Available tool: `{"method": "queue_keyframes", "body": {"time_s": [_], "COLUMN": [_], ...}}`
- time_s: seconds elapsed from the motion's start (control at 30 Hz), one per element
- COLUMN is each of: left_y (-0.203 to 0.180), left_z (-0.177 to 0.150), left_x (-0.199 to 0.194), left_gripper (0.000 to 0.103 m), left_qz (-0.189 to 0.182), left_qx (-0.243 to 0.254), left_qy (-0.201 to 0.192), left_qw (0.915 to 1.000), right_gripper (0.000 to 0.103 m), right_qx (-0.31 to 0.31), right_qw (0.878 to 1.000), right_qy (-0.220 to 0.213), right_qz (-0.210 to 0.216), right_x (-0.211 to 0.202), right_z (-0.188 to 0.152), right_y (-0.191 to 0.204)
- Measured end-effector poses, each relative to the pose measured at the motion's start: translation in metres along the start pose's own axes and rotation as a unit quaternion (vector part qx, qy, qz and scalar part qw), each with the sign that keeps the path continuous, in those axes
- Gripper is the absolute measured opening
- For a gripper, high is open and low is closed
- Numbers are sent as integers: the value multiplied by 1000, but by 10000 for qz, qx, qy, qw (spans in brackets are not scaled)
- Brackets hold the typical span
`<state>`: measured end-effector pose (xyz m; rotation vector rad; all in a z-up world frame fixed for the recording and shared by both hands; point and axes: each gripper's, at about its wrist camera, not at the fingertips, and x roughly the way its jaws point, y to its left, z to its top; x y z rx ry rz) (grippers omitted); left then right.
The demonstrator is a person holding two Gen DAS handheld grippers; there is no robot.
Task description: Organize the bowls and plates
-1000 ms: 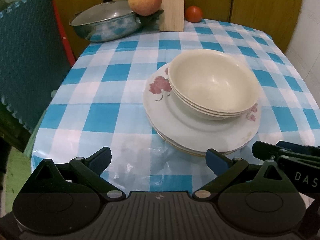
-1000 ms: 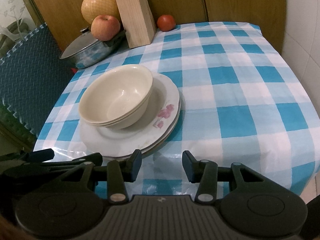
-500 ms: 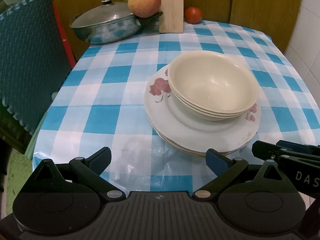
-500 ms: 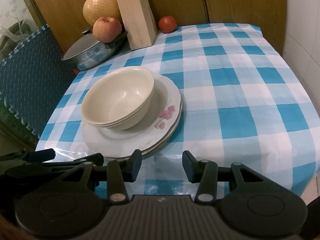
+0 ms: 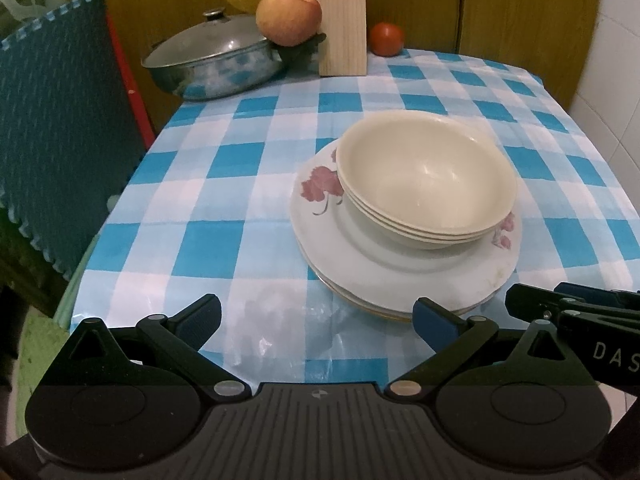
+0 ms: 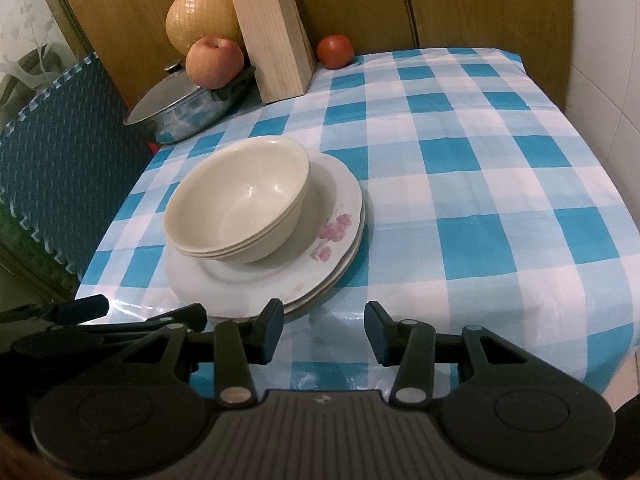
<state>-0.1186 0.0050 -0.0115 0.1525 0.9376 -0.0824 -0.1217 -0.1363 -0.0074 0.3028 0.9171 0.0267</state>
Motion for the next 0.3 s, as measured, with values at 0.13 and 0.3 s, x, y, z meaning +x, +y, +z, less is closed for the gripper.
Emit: {"method": "queue_keyframes", "body": {"time_s": [0.13,0.3], "left_y": [0,0], "left_z": [0,1], "left_x": [0,1], "left_gripper": [103,103], "left_qz": [-6,2], "left_qx": [5,20], "left_qy": [6,-6], "left_qw": [10000,10000], "right_gripper": [43,43], "right_qx": [-3,2], "right_qw": [10000,10000], "right_qy": [-2,1], "right_qz": [1,7], "right_x": [0,0], "right_z": [0,0], "right_y": [0,0]}}
